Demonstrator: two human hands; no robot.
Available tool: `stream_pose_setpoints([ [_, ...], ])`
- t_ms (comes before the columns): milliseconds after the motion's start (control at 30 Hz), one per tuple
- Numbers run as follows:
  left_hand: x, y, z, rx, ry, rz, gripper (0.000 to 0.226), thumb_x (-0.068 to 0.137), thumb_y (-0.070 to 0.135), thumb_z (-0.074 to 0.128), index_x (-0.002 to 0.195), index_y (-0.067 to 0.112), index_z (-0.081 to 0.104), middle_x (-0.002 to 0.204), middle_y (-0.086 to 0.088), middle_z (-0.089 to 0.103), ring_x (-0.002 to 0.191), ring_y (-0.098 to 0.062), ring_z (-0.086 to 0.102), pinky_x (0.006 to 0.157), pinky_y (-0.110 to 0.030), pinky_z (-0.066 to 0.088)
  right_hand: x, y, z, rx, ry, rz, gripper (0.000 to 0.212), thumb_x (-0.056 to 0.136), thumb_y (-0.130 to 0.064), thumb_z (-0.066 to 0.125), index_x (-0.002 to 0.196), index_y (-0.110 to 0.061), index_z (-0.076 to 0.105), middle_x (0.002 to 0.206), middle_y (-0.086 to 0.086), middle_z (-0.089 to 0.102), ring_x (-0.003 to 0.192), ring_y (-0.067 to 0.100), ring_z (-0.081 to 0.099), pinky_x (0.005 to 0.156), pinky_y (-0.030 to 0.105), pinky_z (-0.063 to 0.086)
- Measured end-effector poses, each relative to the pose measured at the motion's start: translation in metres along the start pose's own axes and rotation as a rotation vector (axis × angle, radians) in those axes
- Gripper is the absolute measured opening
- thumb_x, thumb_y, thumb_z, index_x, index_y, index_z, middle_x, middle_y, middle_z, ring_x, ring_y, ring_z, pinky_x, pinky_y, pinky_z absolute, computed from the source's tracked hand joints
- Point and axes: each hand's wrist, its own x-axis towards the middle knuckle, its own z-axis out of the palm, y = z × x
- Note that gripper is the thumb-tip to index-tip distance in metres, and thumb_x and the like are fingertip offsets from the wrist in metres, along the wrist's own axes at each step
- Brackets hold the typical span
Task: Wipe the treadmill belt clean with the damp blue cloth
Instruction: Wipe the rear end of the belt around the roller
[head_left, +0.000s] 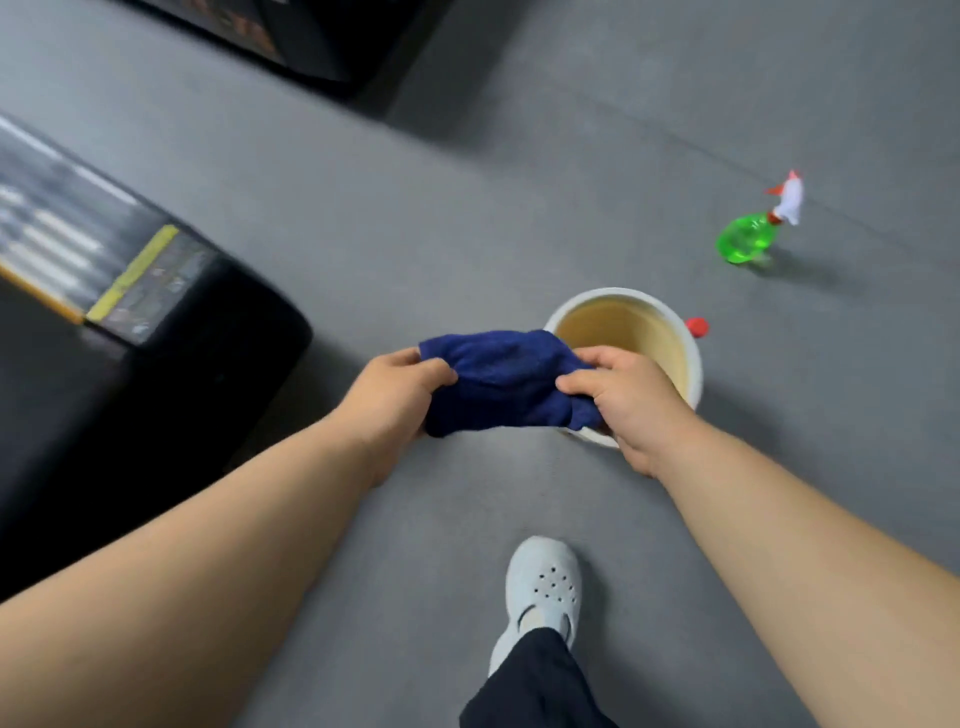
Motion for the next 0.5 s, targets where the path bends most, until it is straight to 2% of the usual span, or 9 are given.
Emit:
stream_pose_setpoints([
  [100,0.035,-0.008,0.065,0.107,-0.087,-0.047,0.017,0.087,0.005,0.058,0.095,0.017,0.067,0.101,-0.012,0.071,0.097,-0.032,0.067,0.085,-0.046,0.055,0.019,0.023,-0.059,0.027,0.133,0.031,0.026,0.079,0.001,0.062,0.084,-0.024,0.066,0.083,0.0,0.07,0.079,0.019,0.065,0.078,0.034,0.052],
  [233,0.08,-0.021,0.145,0.257,-0.172,-0.002,0.016,0.074,0.015,0.066,0.087,0.024,0.067,0.101,-0.006,0.071,0.099,-0.025,0.067,0.091,-0.047,0.052,0.037,0.062,-0.124,0.044,0.346,0.036,0.029,0.08,0.001,0.061,0.079,-0.028,0.062,0.089,-0.001,0.068,0.086,0.016,0.064,0.081,0.031,0.051],
  [300,0.095,-0.034,0.178,0.337,-0.217,0.024,0.021,0.079,0.013,0.065,0.099,0.021,0.067,0.105,-0.007,0.069,0.102,-0.026,0.064,0.094,-0.044,0.05,0.044,0.088,-0.143,0.042,0.425,0.07,0.028,0.079,0.001,0.059,0.082,-0.026,0.064,0.091,0.003,0.069,0.085,0.02,0.065,0.08,0.036,0.053],
  [367,0.106,-0.049,0.207,0.458,-0.257,0.022,0.028,0.09,0.009,0.057,0.117,0.015,0.062,0.109,-0.009,0.066,0.102,-0.026,0.062,0.095,-0.038,0.049,0.052,0.115,-0.156,0.06,0.499,0.131,0.027,0.077,-0.001,0.059,0.087,-0.025,0.065,0.092,0.002,0.07,0.09,0.022,0.065,0.081,0.038,0.053],
  [500,0.134,-0.072,0.243,0.671,-0.294,0.071,0.032,0.092,0.008,0.051,0.124,0.007,0.057,0.103,-0.01,0.062,0.09,-0.023,0.057,0.086,-0.036,0.051,0.074,0.16,-0.165,0.063,0.591,0.209,0.025,0.077,-0.006,0.059,0.087,-0.028,0.063,0.091,0.0,0.068,0.09,0.024,0.064,0.081,0.037,0.054],
])
